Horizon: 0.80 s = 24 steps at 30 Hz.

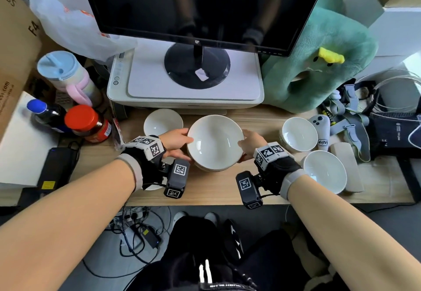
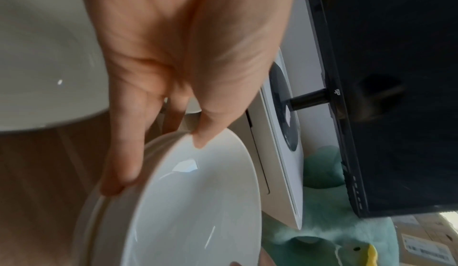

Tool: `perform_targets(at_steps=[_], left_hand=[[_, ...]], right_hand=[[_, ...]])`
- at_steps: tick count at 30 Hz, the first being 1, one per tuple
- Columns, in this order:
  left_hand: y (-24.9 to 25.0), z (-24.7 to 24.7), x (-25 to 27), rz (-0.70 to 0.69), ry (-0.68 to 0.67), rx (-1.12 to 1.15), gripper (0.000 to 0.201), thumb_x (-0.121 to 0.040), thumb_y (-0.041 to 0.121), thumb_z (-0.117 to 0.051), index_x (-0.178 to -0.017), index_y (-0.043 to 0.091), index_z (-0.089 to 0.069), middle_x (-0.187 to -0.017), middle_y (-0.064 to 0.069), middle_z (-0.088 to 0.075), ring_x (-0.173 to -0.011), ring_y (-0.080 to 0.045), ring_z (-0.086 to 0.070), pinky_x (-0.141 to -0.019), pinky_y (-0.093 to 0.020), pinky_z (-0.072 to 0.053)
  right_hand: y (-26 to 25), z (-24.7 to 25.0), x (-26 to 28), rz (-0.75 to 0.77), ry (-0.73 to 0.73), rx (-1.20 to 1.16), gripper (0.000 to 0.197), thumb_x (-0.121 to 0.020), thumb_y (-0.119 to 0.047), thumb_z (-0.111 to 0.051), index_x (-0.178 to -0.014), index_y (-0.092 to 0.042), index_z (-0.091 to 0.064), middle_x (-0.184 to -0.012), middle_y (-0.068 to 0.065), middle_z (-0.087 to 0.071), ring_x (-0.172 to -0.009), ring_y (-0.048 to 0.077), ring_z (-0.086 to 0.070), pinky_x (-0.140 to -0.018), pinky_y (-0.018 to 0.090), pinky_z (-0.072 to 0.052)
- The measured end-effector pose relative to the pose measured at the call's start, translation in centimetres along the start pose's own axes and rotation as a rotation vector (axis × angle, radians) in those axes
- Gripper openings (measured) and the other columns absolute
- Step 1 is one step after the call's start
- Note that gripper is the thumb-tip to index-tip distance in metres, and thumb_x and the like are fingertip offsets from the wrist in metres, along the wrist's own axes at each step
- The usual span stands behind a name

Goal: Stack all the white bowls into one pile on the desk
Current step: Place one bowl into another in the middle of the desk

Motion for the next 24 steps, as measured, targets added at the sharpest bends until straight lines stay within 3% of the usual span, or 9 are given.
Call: perform_targets(at_steps=[4, 8, 10, 12, 15, 19, 21, 23, 24], left_hand=[[0.9, -0.2, -0.3, -0.044, 0.047, -0.094, 0.05, -0.096, -0.002, -0.033, -0.142, 0.013, -0.038, -0.149, -0.015, -0.037, -0.125, -0.044, -0.05, -0.063, -0.038, -0.052], [0.9, 0.0, -0.8, -0.047, 0.056, -0.152, 0.051, -0.095, -0.003, -0.032, -0.141, 0.015, -0.039, -0.148, -0.016, -0.039, -0.122, -0.045, -0.053, -0.074, -0.041, -0.051], [0.9, 0.1, -0.9, -0.052, 0.057, -0.157, 0.051, -0.094, -0.005, -0.032, -0.14, 0.014, -0.04, -0.147, -0.015, -0.04, -0.123, -0.045, -0.052, -0.072, -0.042, -0.052], [1.0, 0.1, -1.0, -0.052, 0.045, -0.163, 0.051, -0.094, -0.006, -0.032, -0.14, 0.013, -0.041, -0.148, -0.014, -0.039, -0.123, -0.046, -0.051, -0.068, -0.042, -0.053], [1.1, 0.3, -1.2, -0.042, 0.029, -0.159, 0.051, -0.094, -0.006, -0.033, -0.141, 0.013, -0.04, -0.149, -0.014, -0.037, -0.124, -0.046, -0.05, -0.073, -0.043, -0.052], [0.9, 0.3, -1.0, -0.027, -0.002, -0.143, 0.049, -0.095, -0.002, -0.036, -0.142, 0.013, -0.038, -0.151, -0.011, -0.033, -0.125, -0.046, -0.049, -0.082, -0.047, -0.053], [0.8, 0.4, -0.8, -0.016, -0.014, -0.128, 0.049, -0.096, 0.002, -0.037, -0.143, 0.016, -0.036, -0.155, -0.01, -0.029, -0.124, -0.047, -0.051, -0.073, -0.045, -0.056], [0.5, 0.9, -0.8, -0.039, -0.007, -0.137, 0.05, -0.097, 0.013, -0.04, -0.146, 0.022, -0.031, -0.158, -0.011, -0.024, -0.115, -0.046, -0.058, -0.059, -0.033, -0.058], [0.4, 1.5, -0.9, -0.069, 0.016, -0.146, 0.051, -0.097, 0.019, -0.042, -0.147, 0.023, -0.03, -0.158, -0.011, -0.025, -0.104, -0.041, -0.067, -0.053, -0.027, -0.058]], right_hand=[[0.1, -0.3, -0.1, -0.015, -0.028, -0.023, 0.054, -0.087, -0.001, -0.036, -0.136, -0.02, -0.047, -0.116, 0.012, -0.066, -0.085, 0.035, -0.071, -0.054, 0.036, -0.055], [0.4, -0.5, -0.7, -0.012, -0.038, -0.02, 0.057, -0.085, 0.001, -0.037, -0.137, -0.021, -0.046, -0.119, 0.012, -0.066, -0.062, 0.028, -0.066, -0.045, 0.029, -0.057], [0.6, -0.5, -1.1, -0.036, -0.03, -0.009, 0.056, -0.085, 0.001, -0.037, -0.135, -0.021, -0.049, -0.116, 0.014, -0.068, -0.056, 0.024, -0.064, -0.042, 0.027, -0.055], [0.8, -0.6, -1.5, -0.066, -0.033, 0.005, 0.048, -0.085, 0.0, -0.04, -0.129, -0.014, -0.054, -0.112, 0.015, -0.07, -0.06, 0.027, -0.065, -0.048, 0.03, -0.058], [1.1, -0.8, -1.9, -0.093, -0.042, 0.026, 0.039, -0.084, -0.002, -0.046, -0.12, -0.006, -0.059, -0.106, 0.017, -0.072, -0.06, 0.026, -0.066, -0.065, 0.036, -0.061], [1.0, -0.6, -2.1, -0.054, -0.038, 0.032, 0.04, -0.084, -0.002, -0.048, -0.121, -0.012, -0.057, -0.106, 0.015, -0.072, -0.055, 0.019, -0.062, -0.047, 0.023, -0.055], [1.1, -0.5, -1.9, -0.041, -0.044, 0.011, 0.044, -0.086, -0.005, -0.047, -0.128, -0.015, -0.052, -0.099, 0.014, -0.071, -0.058, 0.022, -0.061, -0.046, 0.023, -0.052], [1.6, -0.3, -1.8, -0.063, -0.03, -0.043, 0.049, -0.088, -0.015, -0.047, -0.136, -0.02, -0.045, -0.081, 0.009, -0.066, -0.057, 0.022, -0.06, -0.054, 0.029, -0.056], [1.6, 0.1, -1.9, -0.061, 0.021, -0.031, 0.05, -0.088, -0.022, -0.048, -0.138, -0.022, -0.042, -0.081, 0.007, -0.066, -0.06, 0.022, -0.062, -0.06, 0.032, -0.057]])
Point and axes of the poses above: each hand's wrist, its own x-axis away from the middle knuckle, its own z-axis out of the back of the hand, y = z × x, the point moved 4 cm from there along -x, towards the middle knuckle
